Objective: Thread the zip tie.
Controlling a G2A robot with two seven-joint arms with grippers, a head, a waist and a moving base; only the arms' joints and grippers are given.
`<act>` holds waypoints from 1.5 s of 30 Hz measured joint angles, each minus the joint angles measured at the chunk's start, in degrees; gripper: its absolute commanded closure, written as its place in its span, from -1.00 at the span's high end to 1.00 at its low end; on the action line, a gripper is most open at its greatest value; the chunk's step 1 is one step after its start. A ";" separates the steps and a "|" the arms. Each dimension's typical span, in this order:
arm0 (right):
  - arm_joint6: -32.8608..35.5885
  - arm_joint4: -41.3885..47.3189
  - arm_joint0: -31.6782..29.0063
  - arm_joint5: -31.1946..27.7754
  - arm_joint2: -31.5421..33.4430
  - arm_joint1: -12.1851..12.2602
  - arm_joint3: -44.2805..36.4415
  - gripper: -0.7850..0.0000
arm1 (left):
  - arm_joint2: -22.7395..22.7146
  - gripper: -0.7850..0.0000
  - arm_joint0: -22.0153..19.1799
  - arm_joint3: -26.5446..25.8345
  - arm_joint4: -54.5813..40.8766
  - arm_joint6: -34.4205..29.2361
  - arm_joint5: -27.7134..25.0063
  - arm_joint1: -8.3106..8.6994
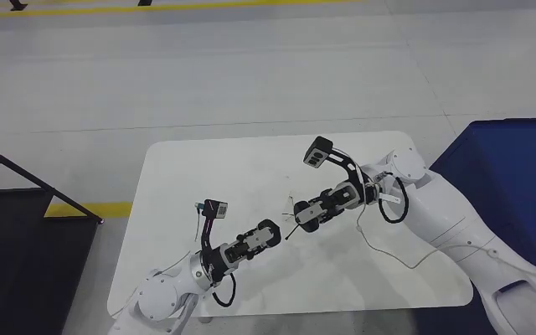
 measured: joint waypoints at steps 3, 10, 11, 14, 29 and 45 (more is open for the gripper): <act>-2.30 -0.73 -1.16 0.01 0.67 0.00 -1.28 -1.00 | 0.06 1.00 0.04 -0.22 -0.16 0.43 -0.02 -0.02; -3.86 -3.08 -3.09 1.20 2.68 -0.05 -2.31 -1.00 | 1.98 0.28 0.16 -0.78 -3.29 3.46 -1.97 -0.54; -3.87 -3.27 -3.25 1.34 2.90 -0.09 -2.35 -1.00 | 2.14 0.14 0.06 -0.67 -3.00 3.70 -2.10 -0.58; -3.79 -3.81 -3.75 1.70 3.71 -0.20 -2.35 -1.00 | 2.80 -0.11 -0.33 -0.43 -3.39 3.79 -1.75 -0.70; -3.09 -5.20 -5.35 3.11 7.59 -0.93 -1.51 -1.00 | 3.53 -0.50 -0.76 -0.32 -3.69 2.76 -2.22 -0.81; -2.99 -7.51 -6.21 4.24 9.70 -2.05 -1.44 -1.00 | 3.08 -1.00 0.02 -0.82 -4.30 1.93 -3.20 -0.69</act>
